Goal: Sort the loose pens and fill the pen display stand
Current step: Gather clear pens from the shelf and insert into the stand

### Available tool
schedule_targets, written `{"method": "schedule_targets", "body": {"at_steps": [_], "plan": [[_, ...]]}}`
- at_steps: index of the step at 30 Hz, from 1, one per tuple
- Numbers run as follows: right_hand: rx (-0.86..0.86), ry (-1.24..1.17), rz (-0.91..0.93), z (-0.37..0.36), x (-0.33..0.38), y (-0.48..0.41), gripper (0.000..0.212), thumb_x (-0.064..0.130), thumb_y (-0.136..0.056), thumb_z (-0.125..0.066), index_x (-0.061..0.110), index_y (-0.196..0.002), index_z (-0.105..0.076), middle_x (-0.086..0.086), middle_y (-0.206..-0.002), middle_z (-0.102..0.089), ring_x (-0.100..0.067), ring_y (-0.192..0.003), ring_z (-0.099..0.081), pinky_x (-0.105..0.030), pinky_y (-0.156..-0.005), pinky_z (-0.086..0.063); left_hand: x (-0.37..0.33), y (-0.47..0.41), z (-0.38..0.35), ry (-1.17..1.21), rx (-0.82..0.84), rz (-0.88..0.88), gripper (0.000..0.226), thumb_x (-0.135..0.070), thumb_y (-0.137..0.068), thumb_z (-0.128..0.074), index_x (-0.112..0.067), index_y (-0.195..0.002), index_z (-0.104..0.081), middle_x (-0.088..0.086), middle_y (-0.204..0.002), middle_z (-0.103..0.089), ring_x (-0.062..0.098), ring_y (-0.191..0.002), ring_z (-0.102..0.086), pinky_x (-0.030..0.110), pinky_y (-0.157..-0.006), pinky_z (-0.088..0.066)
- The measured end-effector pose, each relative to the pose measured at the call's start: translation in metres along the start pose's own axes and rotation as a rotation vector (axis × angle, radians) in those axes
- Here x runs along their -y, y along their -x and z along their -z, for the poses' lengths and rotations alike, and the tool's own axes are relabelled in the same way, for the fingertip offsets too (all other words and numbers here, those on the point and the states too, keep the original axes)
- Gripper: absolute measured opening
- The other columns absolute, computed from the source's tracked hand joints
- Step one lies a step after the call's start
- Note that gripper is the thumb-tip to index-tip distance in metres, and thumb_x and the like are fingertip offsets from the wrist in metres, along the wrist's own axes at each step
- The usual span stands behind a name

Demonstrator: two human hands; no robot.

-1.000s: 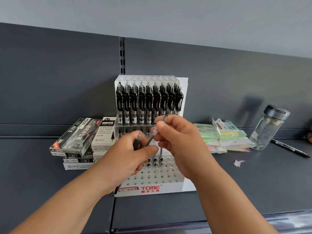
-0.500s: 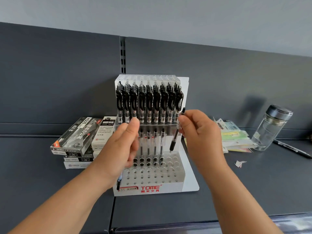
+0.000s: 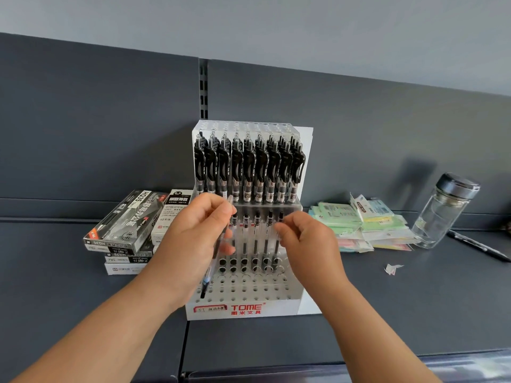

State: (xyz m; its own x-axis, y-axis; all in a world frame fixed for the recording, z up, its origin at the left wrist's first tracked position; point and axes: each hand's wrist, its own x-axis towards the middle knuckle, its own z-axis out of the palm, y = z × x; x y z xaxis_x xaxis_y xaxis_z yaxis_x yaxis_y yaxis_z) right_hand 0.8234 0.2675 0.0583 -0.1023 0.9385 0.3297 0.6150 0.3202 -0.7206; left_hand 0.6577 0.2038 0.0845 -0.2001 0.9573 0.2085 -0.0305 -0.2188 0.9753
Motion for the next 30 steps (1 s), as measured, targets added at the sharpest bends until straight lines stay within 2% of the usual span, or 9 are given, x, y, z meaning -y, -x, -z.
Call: {"method": "schedule_targets", "body": {"at_steps": [3, 6, 8, 10, 14, 18, 20, 26, 30], "plan": [[0.032, 0.072, -0.021, 0.005, 0.001, -0.001, 0.017, 0.033, -0.093, -0.057, 0.020, -0.082, -0.060, 0.009, -0.059, -0.053, -0.007, -0.058, -0.048, -0.024, -0.053, -0.037, -0.003, 0.000, -0.003, 0.039, -0.035, 0.005, 0.014, -0.024, -0.087, -0.058, -0.015, -0.080, -0.067, 0.005, -0.077, -0.054, 0.014, -0.072, -0.052, 0.031, -0.069, -0.052], [-0.068, 0.009, 0.006, 0.012, 0.004, 0.006, 0.012, 0.035, -0.092, -0.058, 0.024, -0.086, -0.060, 0.010, -0.071, -0.060, -0.004, -0.067, -0.055, -0.022, -0.060, -0.045, -0.006, -0.002, -0.005, 0.065, -0.107, -0.005, 0.011, -0.022, -0.086, -0.061, -0.014, -0.082, -0.067, -0.003, -0.070, -0.061, 0.008, -0.064, -0.052, 0.027, -0.064, -0.044], [-0.093, -0.098, 0.028, 0.019, 0.009, 0.011, 0.012, 0.033, -0.092, -0.057, 0.027, -0.081, -0.059, 0.011, -0.067, -0.059, -0.004, -0.063, -0.053, -0.015, -0.057, -0.043, -0.006, -0.003, -0.007, 0.187, -0.141, 0.016, 0.010, -0.016, -0.088, -0.059, -0.010, -0.081, -0.065, -0.003, -0.065, -0.062, 0.008, -0.060, -0.054, 0.024, -0.058, -0.047], [0.030, -0.282, -0.034, 0.025, 0.015, 0.014, 0.014, 0.033, -0.091, -0.057, 0.025, -0.080, -0.061, 0.011, -0.066, -0.059, -0.005, -0.061, -0.054, -0.015, -0.058, -0.046, -0.008, -0.004, -0.011, 0.327, -0.163, 0.032, 0.010, -0.011, -0.089, -0.057, -0.009, -0.081, -0.061, 0.000, -0.066, -0.064, 0.011, -0.062, -0.059, 0.023, -0.056, -0.052], [0.357, -0.946, -0.253, 0.039, 0.017, 0.020, 0.019, 0.027, -0.085, -0.068, 0.011, -0.093, -0.063, -0.004, -0.081, -0.065, -0.014, -0.066, -0.061, -0.024, -0.063, -0.052, -0.010, -0.002, -0.020, 0.443, -0.185, 0.033, 0.010, -0.007, -0.091, -0.054, -0.008, -0.083, -0.059, 0.005, -0.072, -0.067, 0.016, -0.067, -0.065, 0.024, -0.061, -0.056], [0.342, -1.161, -0.193, 0.051, 0.014, 0.020, 0.019, 0.009, -0.075, -0.068, 0.013, -0.093, -0.066, -0.006, -0.080, -0.066, -0.014, -0.065, -0.062, -0.023, -0.063, -0.053, -0.009, -0.002, -0.024, 0.486, -0.215, 0.108, 0.005, -0.011, -0.089, -0.058, -0.010, -0.084, -0.057, 0.004, -0.069, -0.067, 0.016, -0.066, -0.067, 0.026, -0.060, -0.057], [0.300, -1.174, -0.159, 0.055, 0.014, 0.018, 0.021, 0.004, -0.074, -0.069, 0.012, -0.092, -0.065, -0.007, -0.077, -0.063, -0.014, -0.063, -0.062, -0.023, -0.062, -0.053, -0.007, -0.001, -0.026, 0.439, -0.206, 0.159, 0.008, -0.017, -0.088, -0.060, -0.013, -0.081, -0.057, 0.002, -0.067, -0.065, 0.015, -0.063, -0.065, 0.028, -0.059, -0.057], [0.137, -1.173, -0.096, 0.061, 0.017, 0.010, 0.010, 0.021, -0.073, -0.062, 0.014, -0.079, -0.060, 0.003, -0.073, -0.064, -0.008, -0.066, -0.061, -0.023, -0.064, -0.051, 0.001, 0.007, -0.034, 0.159, -0.081, 0.253, 0.022, -0.032, -0.084, -0.061, -0.011, -0.078, -0.061, 0.004, -0.067, -0.065, 0.015, -0.061, -0.062, 0.029, -0.061, -0.051], [-0.072, -1.016, -0.054, 0.075, 0.016, -0.001, 0.013, 0.008, -0.088, -0.061, 0.015, -0.077, -0.059, 0.004, -0.066, -0.066, -0.009, -0.064, -0.062, -0.023, -0.064, -0.053, 0.017, 0.013, -0.033, -0.361, -0.023, 0.129, 0.021, -0.037, -0.089, -0.057, -0.018, -0.090, -0.067, 0.000, -0.087, -0.069, 0.016, -0.082, -0.065, 0.034, -0.076, -0.052]]}}
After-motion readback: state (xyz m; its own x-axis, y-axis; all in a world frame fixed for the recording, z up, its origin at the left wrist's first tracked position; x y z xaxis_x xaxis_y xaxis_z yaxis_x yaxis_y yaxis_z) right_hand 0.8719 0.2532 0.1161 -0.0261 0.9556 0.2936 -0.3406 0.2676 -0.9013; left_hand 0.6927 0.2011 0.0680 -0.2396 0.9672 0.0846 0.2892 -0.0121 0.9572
